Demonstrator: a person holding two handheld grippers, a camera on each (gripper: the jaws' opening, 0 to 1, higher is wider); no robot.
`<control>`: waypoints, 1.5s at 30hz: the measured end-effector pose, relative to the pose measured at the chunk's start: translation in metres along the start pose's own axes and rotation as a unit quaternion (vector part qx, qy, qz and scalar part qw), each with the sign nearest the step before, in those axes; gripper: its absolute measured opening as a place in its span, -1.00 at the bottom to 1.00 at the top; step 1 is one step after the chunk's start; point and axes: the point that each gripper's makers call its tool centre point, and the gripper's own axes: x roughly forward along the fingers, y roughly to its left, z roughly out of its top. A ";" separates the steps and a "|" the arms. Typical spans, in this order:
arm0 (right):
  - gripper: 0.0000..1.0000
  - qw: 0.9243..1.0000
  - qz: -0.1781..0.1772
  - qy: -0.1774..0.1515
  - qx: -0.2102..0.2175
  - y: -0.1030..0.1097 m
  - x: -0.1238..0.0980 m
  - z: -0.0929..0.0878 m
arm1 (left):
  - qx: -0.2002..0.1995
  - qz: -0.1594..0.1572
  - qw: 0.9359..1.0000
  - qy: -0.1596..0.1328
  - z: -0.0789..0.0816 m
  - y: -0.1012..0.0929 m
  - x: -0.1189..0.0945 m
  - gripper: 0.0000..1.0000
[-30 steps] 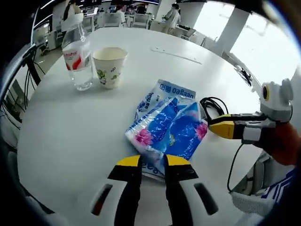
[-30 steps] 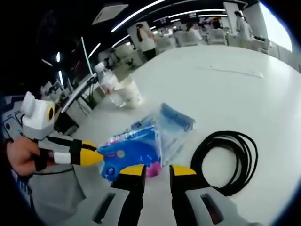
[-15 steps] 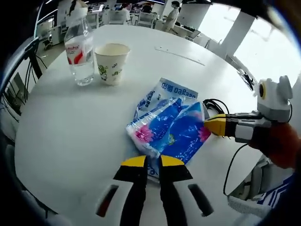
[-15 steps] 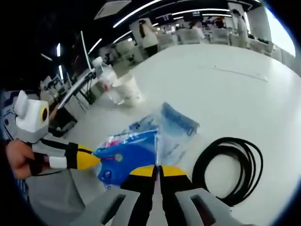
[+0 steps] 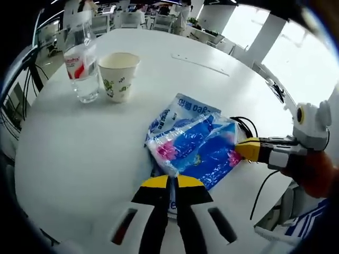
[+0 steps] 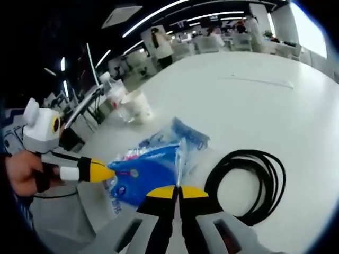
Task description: Arrange the tabletop items into an orderly group along one side of the table until the central work area is clear of visible clutter.
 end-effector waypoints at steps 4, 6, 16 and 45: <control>-1.00 1.000 -0.009 -0.016 0.009 -0.006 -0.005 0.004 | 0.005 -0.009 1.000 0.000 0.005 -0.007 0.004 -1.00; -1.00 1.000 -0.013 -0.023 0.012 -0.010 -0.008 0.007 | 0.016 -0.012 1.000 -0.001 0.010 -0.011 0.006 -1.00; -1.00 0.997 -0.041 -0.054 0.031 -0.038 -0.022 0.025 | 0.071 -0.026 0.997 -0.019 0.048 -0.038 0.020 -1.00; -1.00 0.985 -0.110 -0.103 0.082 -0.153 -0.044 0.074 | 0.087 -0.071 0.993 -0.033 0.137 -0.121 0.098 -1.00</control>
